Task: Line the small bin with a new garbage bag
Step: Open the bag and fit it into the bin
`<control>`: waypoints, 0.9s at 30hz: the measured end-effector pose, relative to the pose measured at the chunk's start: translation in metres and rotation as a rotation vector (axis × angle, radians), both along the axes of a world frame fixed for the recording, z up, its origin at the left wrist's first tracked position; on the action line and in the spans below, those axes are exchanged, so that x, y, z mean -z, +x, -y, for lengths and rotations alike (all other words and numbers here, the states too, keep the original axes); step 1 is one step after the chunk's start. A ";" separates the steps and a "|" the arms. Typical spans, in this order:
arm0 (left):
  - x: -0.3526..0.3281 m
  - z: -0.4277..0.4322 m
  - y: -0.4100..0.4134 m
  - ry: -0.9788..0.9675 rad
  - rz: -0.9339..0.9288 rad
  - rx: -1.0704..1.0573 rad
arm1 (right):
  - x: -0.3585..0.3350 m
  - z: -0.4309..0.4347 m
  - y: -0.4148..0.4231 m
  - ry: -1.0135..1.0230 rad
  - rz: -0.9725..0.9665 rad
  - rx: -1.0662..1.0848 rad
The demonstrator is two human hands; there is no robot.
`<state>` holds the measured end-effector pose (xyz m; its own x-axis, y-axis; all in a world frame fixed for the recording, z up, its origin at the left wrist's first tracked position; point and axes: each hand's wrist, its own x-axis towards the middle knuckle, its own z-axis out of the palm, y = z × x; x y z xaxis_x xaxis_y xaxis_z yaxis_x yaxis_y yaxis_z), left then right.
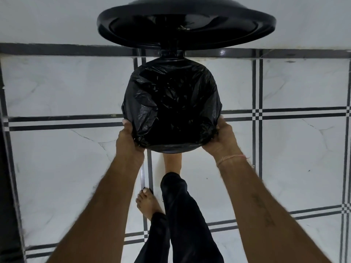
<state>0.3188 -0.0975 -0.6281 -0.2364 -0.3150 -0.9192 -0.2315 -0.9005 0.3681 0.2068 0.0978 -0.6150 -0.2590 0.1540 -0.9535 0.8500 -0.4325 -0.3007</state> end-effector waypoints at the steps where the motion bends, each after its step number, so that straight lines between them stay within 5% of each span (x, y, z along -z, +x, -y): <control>1: -0.001 0.003 0.000 0.007 0.000 0.014 | 0.007 -0.002 -0.002 0.022 0.001 -0.032; 6: 0.004 0.012 0.002 0.013 0.021 0.034 | 0.006 -0.006 -0.011 0.264 -0.070 -0.222; 11: 0.016 0.027 0.004 -0.054 0.129 0.109 | 0.008 -0.006 -0.023 0.273 -0.136 -0.342; 15: 0.010 0.025 0.000 -0.328 0.204 0.187 | 0.013 -0.009 -0.034 0.408 -0.254 -0.430; 19: 0.002 0.029 -0.024 -0.490 0.079 0.216 | 0.005 0.005 -0.048 0.489 -0.377 -0.581; 27: 0.008 0.065 -0.049 -0.166 0.194 0.362 | 0.002 0.017 -0.082 0.240 -0.151 -0.684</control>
<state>0.2698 -0.1626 -0.6357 -0.1865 -0.3907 -0.9014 -0.6000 -0.6813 0.4194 0.1245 0.0811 -0.6171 -0.4977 0.1105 -0.8603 0.8478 0.2714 -0.4556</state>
